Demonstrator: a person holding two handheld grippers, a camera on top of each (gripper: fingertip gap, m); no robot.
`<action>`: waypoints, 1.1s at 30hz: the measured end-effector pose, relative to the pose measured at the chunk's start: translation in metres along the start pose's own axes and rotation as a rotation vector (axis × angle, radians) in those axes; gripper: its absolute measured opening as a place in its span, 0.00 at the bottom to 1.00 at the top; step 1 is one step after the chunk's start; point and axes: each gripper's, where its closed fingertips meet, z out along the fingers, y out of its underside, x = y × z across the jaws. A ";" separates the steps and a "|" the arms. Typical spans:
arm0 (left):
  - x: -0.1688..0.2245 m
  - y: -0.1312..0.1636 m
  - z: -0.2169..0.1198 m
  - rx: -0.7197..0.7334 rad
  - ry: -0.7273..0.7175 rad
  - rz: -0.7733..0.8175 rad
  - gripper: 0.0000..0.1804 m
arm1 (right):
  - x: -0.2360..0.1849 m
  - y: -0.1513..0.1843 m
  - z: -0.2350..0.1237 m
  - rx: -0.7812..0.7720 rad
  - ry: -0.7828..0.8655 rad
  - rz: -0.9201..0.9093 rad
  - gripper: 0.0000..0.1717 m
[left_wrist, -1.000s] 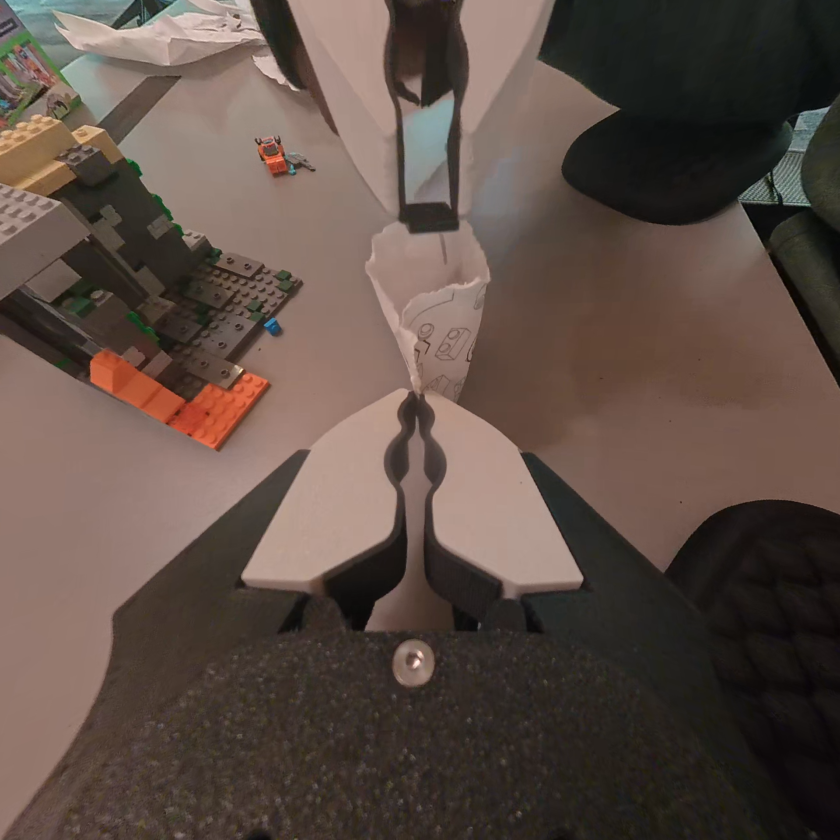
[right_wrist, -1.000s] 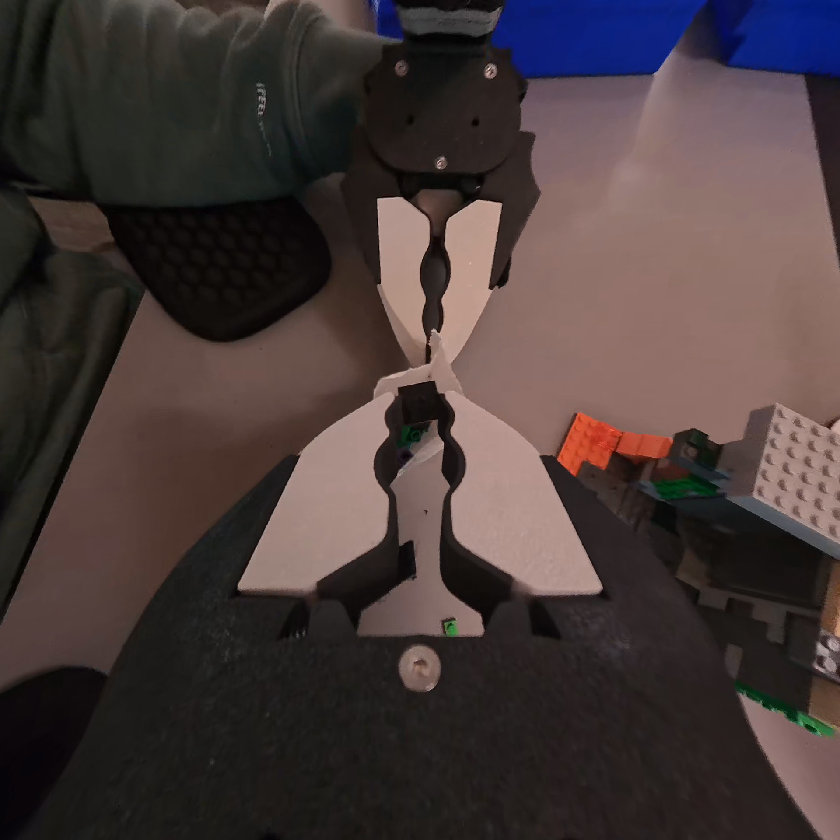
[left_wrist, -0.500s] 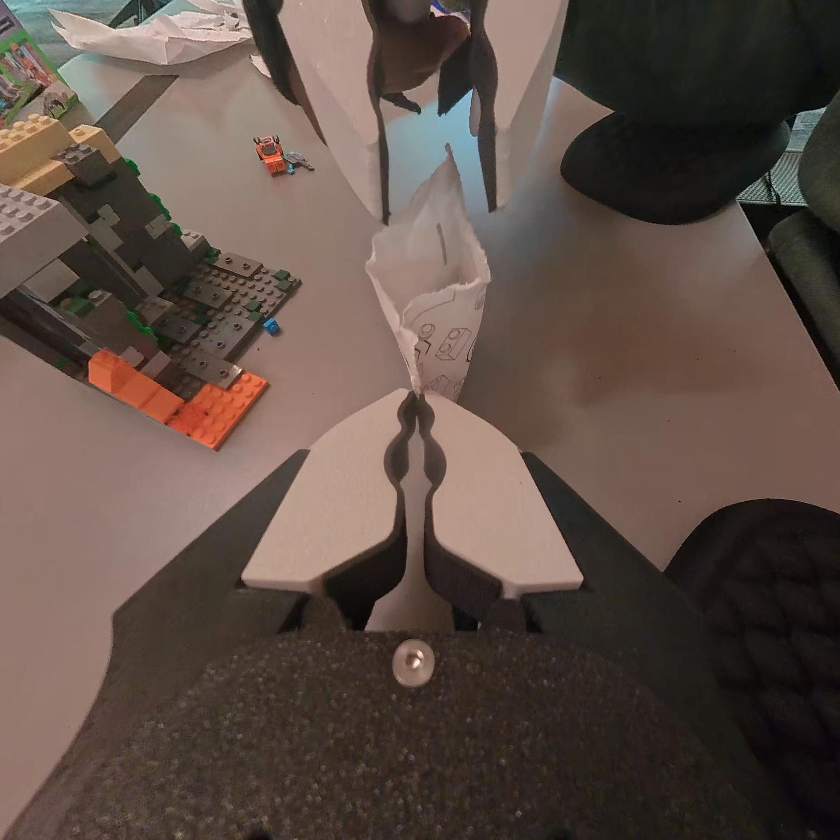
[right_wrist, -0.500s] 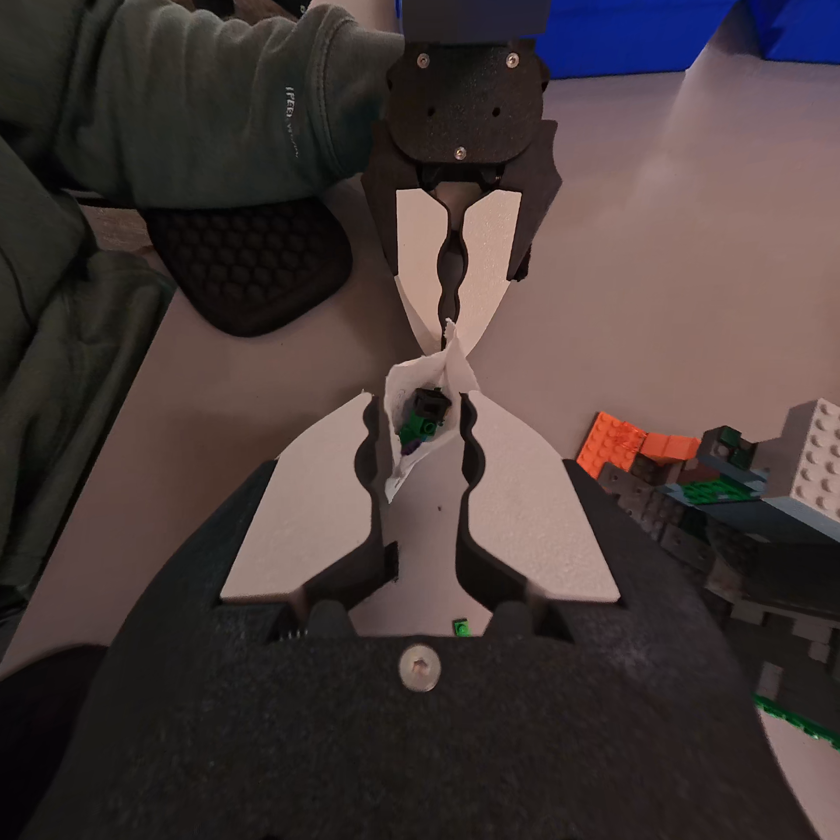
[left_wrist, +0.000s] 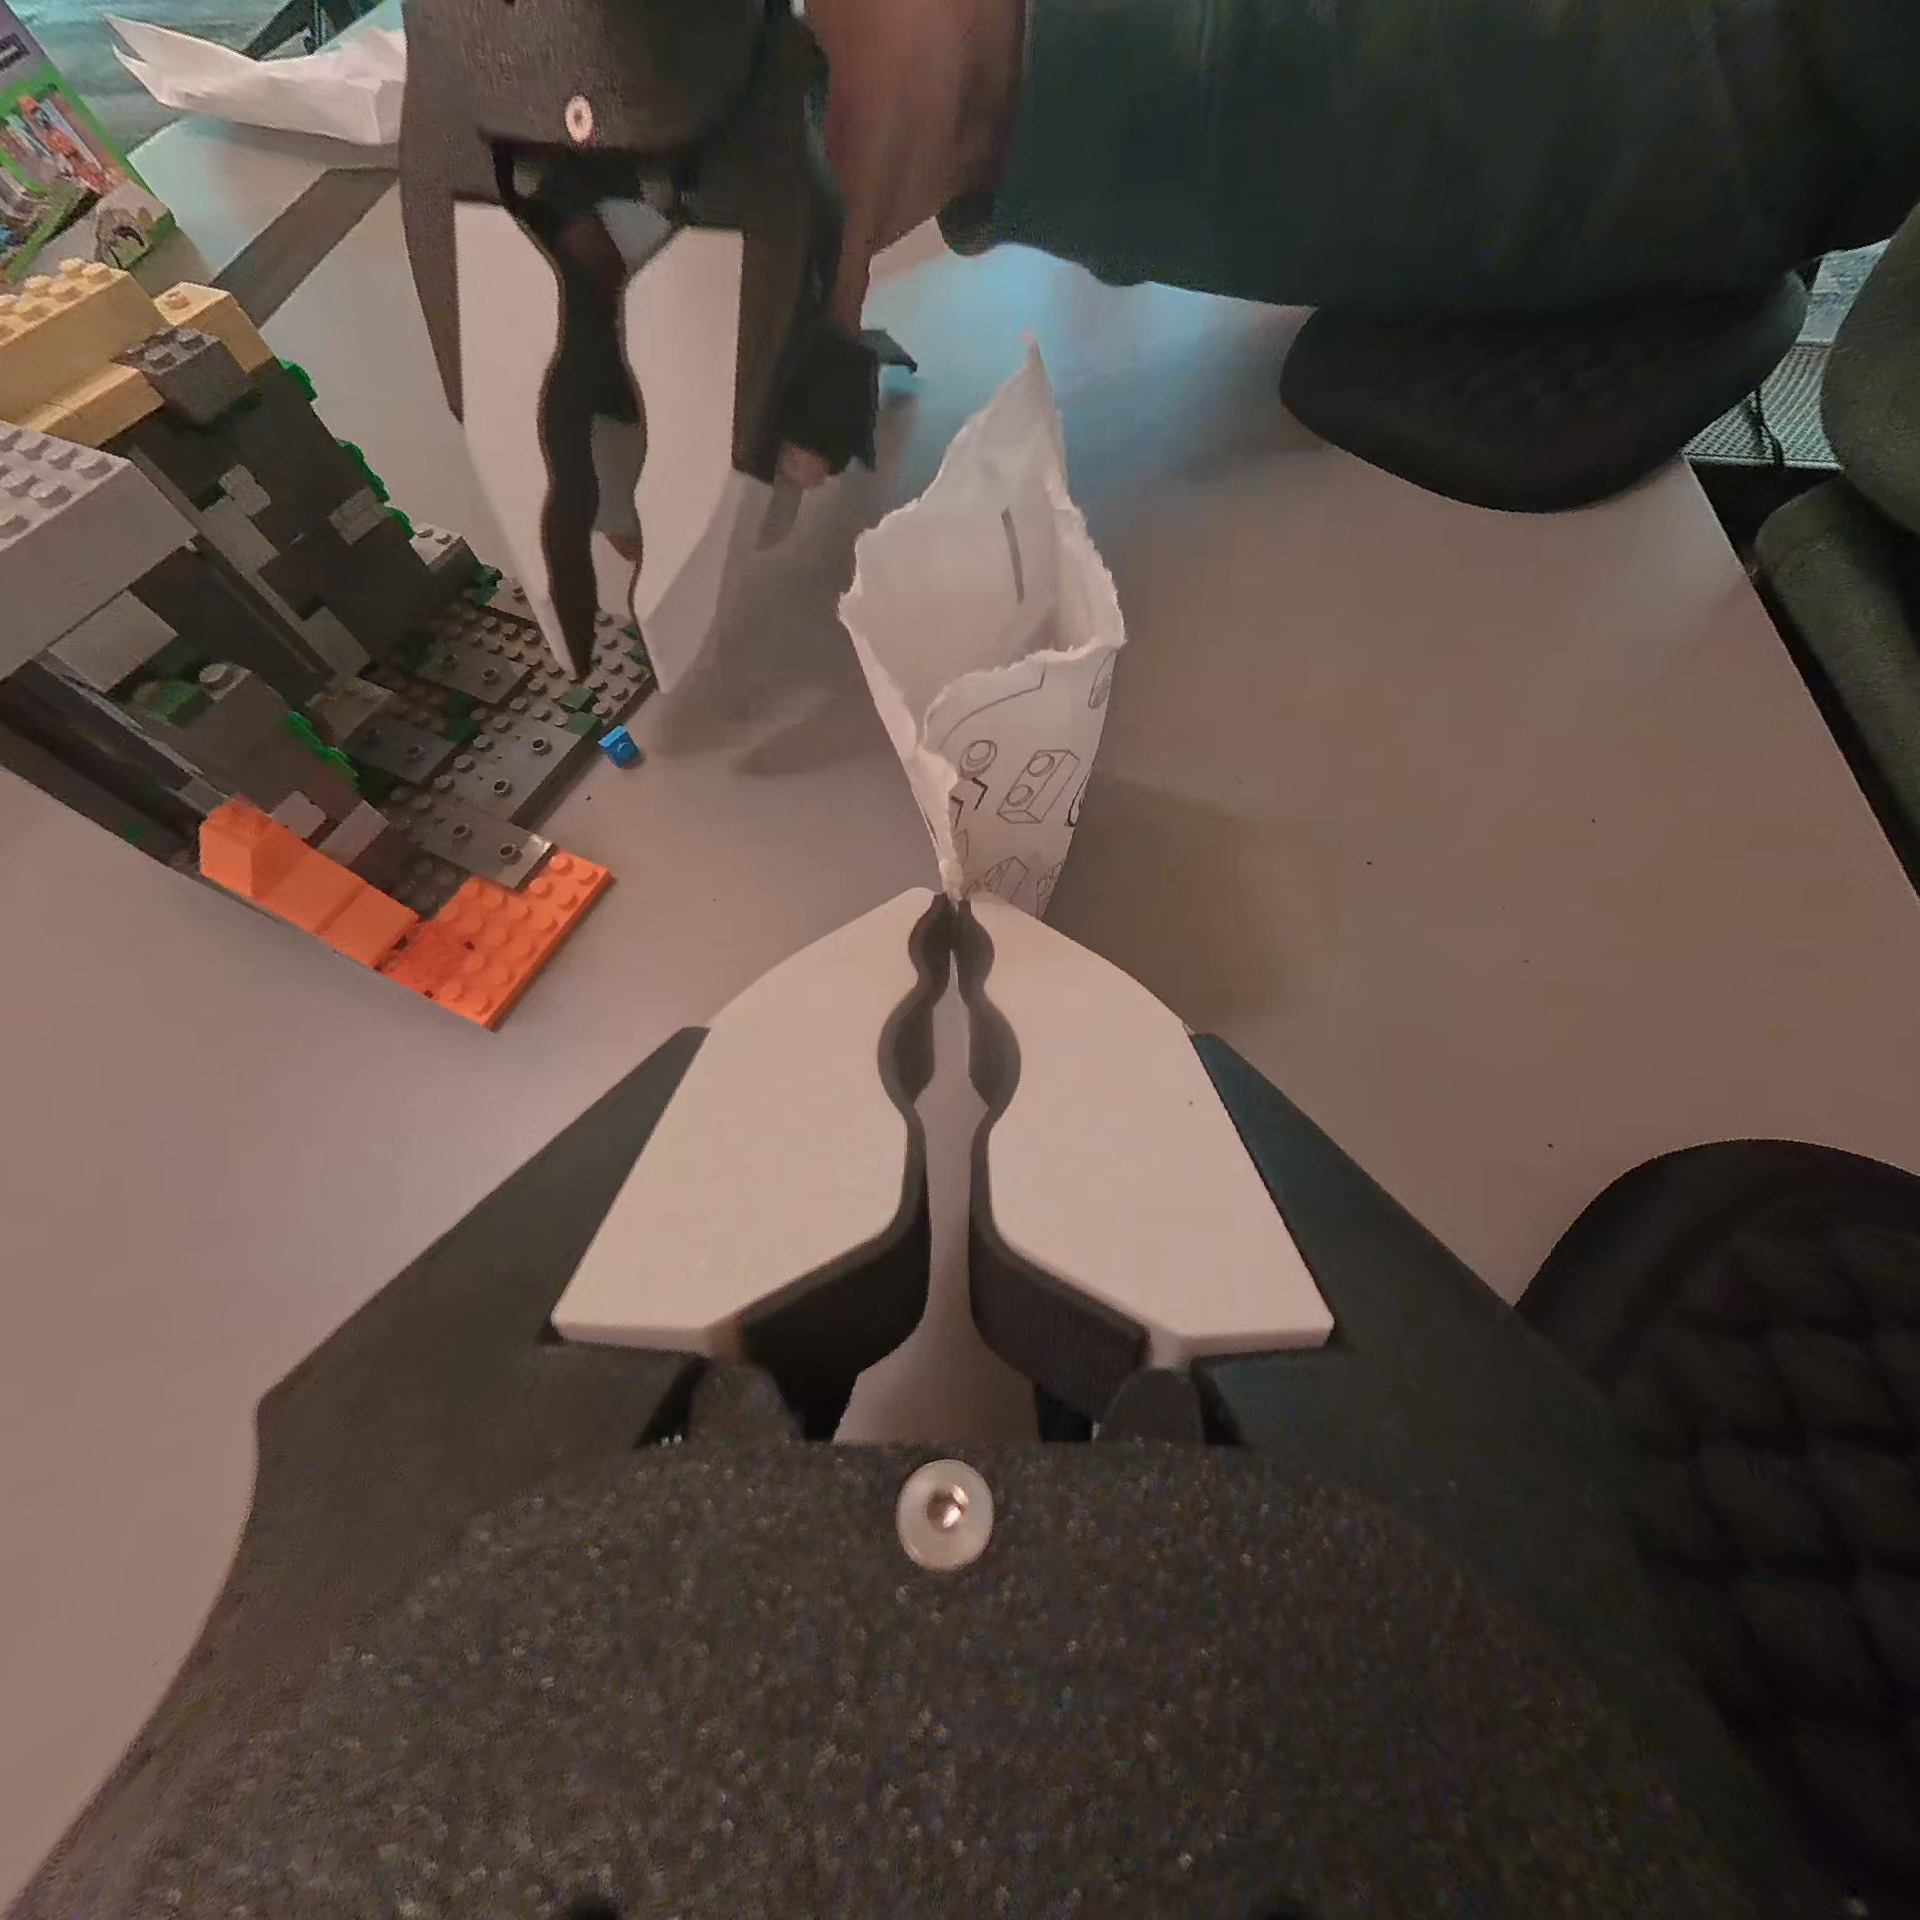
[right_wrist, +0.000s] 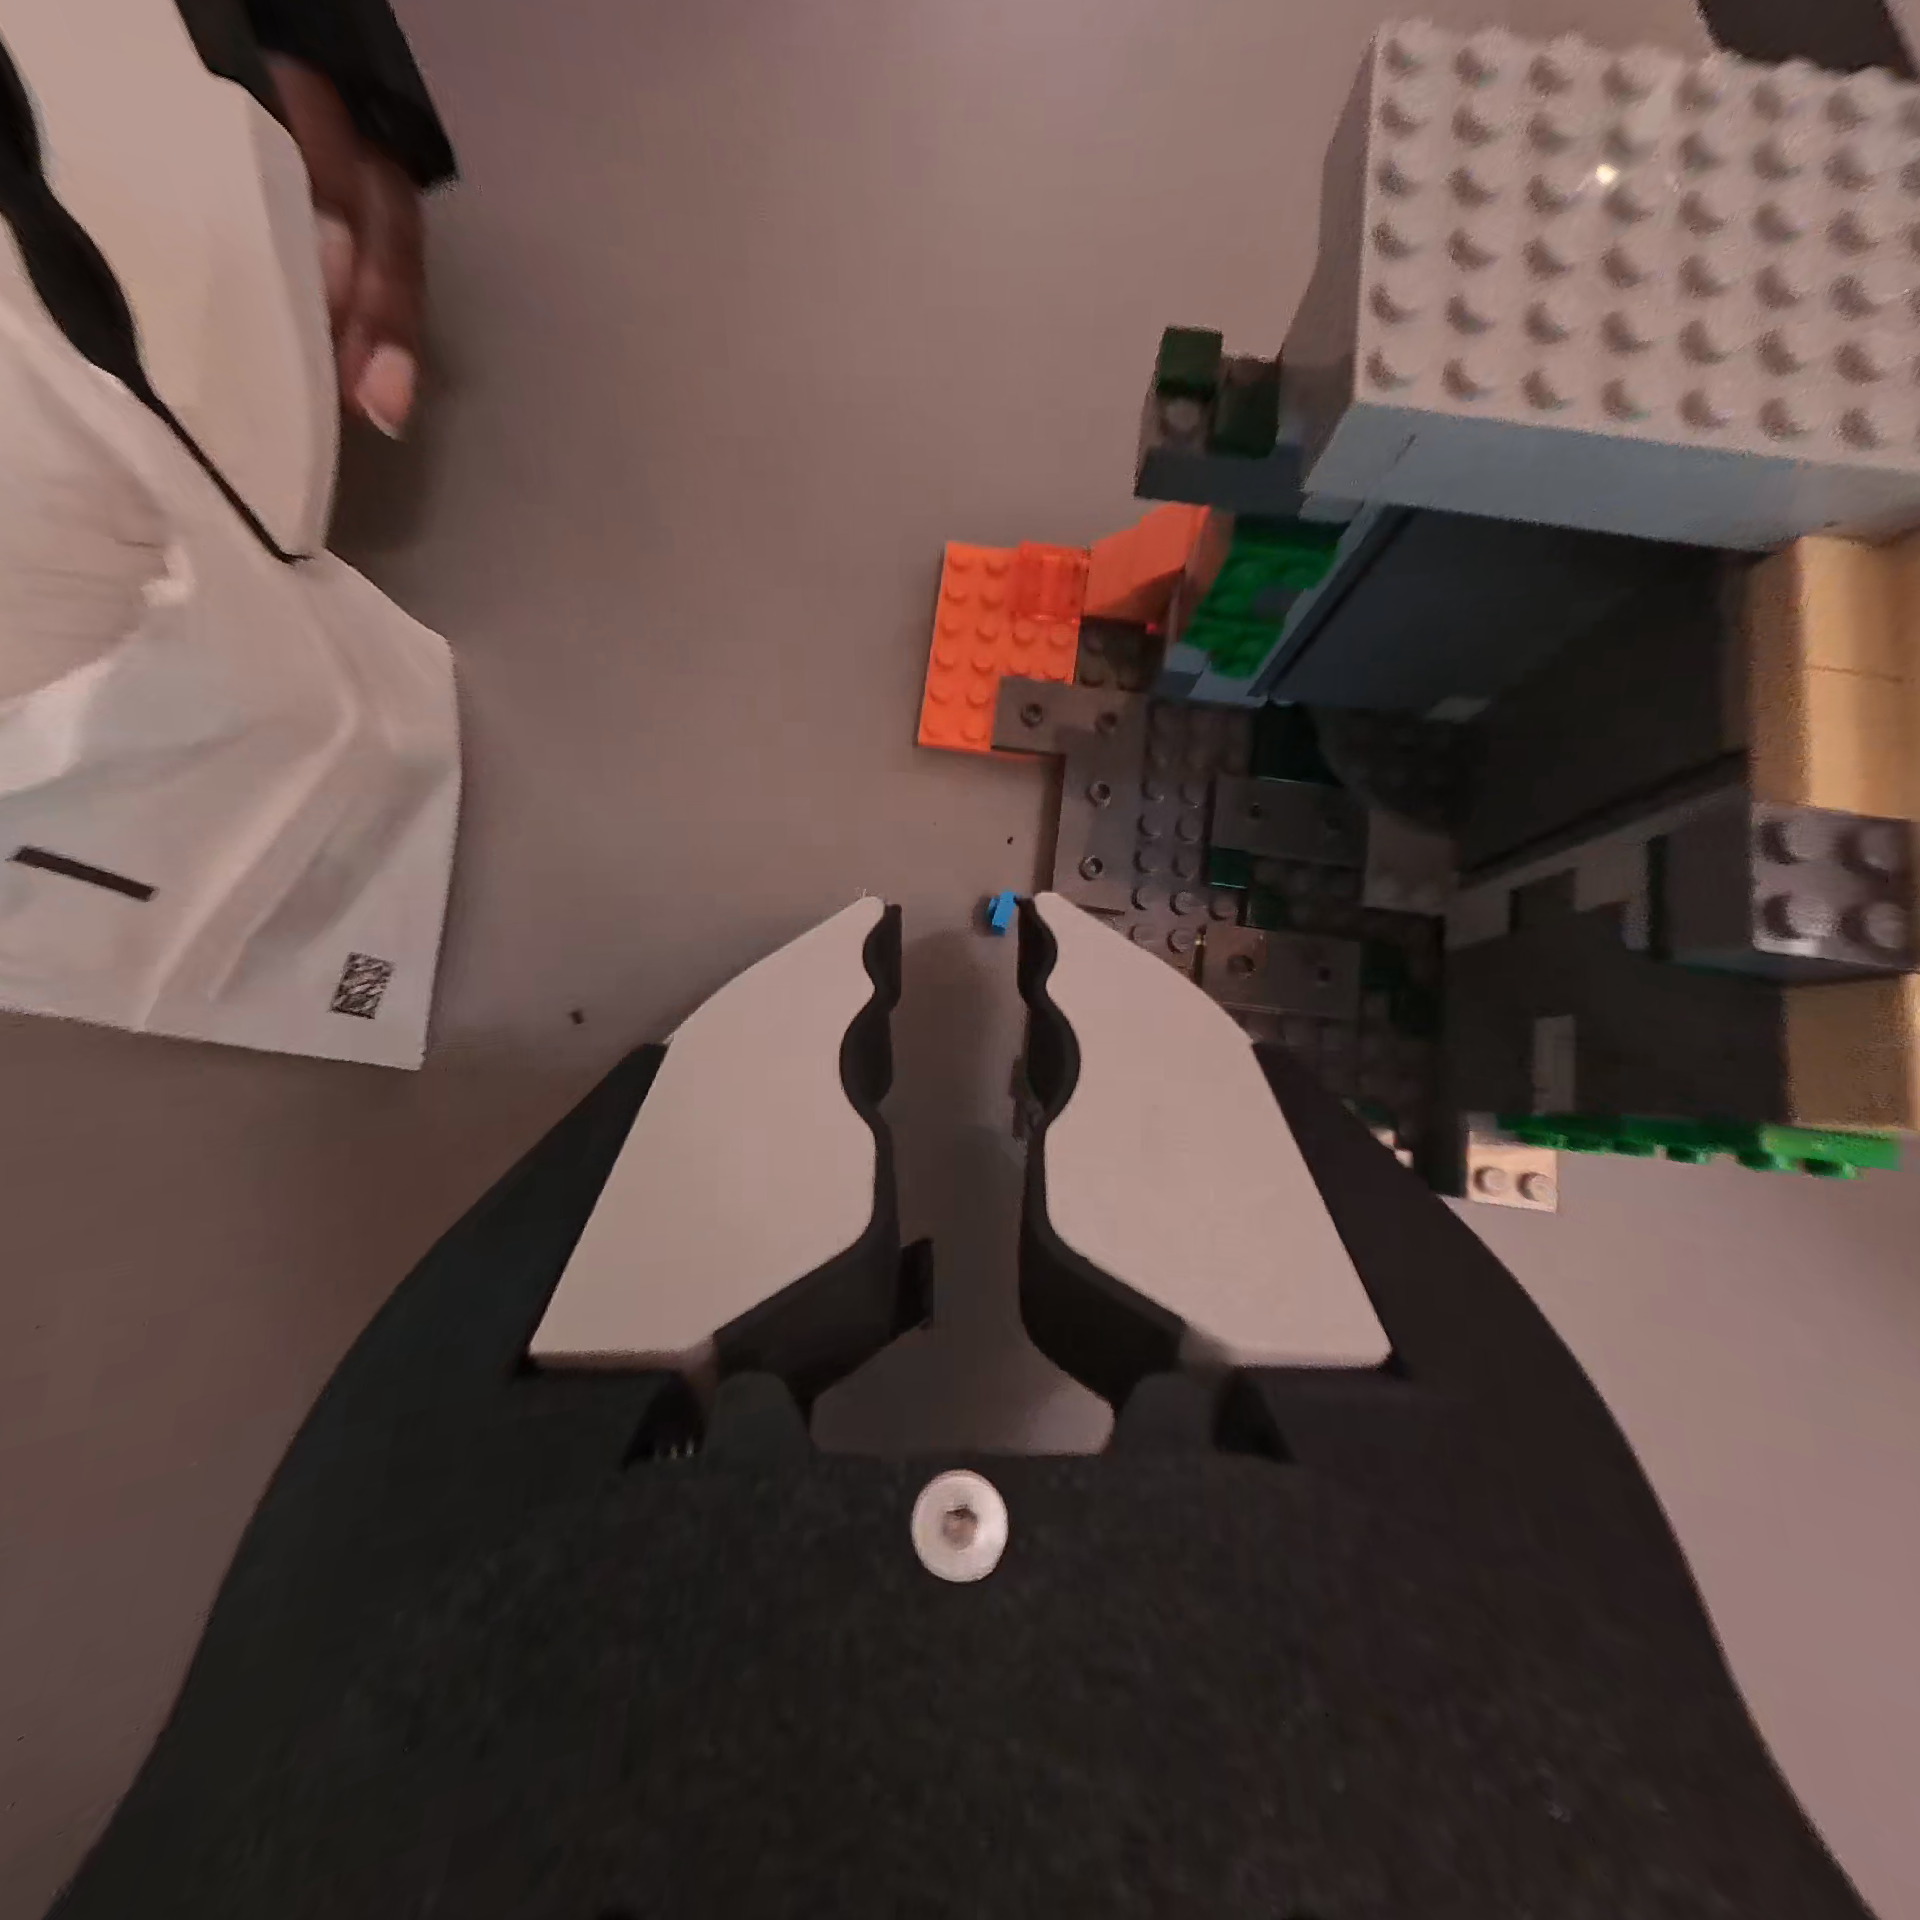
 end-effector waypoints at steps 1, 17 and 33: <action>0.000 0.000 0.000 0.000 0.000 -0.001 0.00 | 0.000 0.002 0.004 -0.016 0.006 -0.002 0.12; 0.000 0.000 0.000 -0.002 0.000 0.000 0.00 | -0.001 0.006 0.014 -0.030 0.011 -0.014 0.02; 0.000 0.000 0.000 -0.004 -0.003 0.001 0.00 | -0.113 -0.065 -0.044 0.237 -0.400 -0.251 0.09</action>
